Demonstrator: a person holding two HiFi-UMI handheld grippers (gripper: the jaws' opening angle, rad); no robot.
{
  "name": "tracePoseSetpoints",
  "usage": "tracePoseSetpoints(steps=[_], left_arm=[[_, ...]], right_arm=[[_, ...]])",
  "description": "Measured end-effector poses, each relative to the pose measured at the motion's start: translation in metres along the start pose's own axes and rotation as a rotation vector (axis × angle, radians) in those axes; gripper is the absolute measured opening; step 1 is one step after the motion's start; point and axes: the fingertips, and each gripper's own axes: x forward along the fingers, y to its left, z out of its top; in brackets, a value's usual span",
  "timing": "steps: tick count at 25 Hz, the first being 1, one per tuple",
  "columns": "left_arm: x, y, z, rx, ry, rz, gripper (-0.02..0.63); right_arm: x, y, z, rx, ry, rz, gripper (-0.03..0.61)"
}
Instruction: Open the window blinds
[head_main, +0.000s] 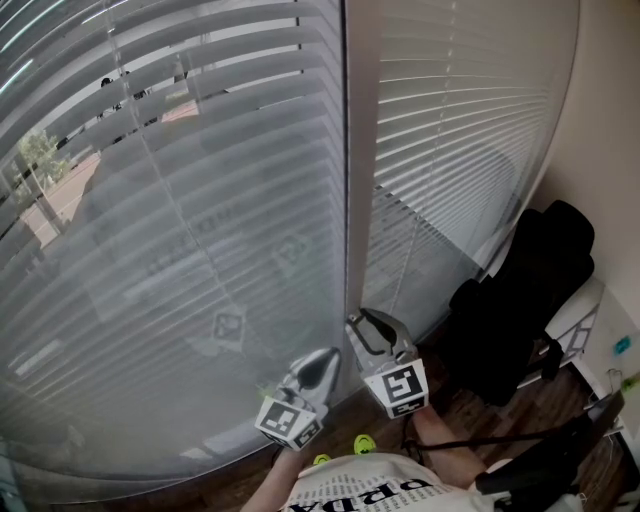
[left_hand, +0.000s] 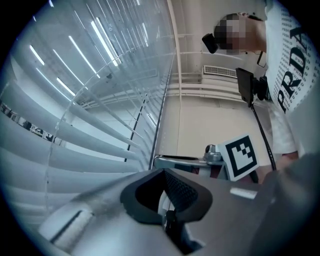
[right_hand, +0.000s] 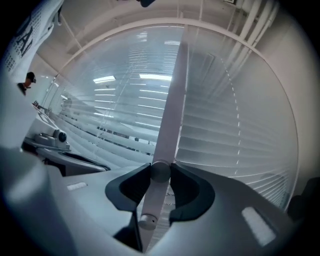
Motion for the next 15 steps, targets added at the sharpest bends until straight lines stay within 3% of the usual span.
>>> tracePoseSetpoints(steps=[11,15], left_arm=[[-0.0014,0.0005,0.0006,0.002,0.002,0.001,-0.006],[-0.0008,-0.0002,-0.0001,0.003,0.002,-0.003,-0.008]], right_arm=[[0.0,-0.0049,-0.0025,0.247,-0.031,0.0,0.132],[0.0004,-0.005,-0.0022,0.25,-0.032,-0.003,0.132]])
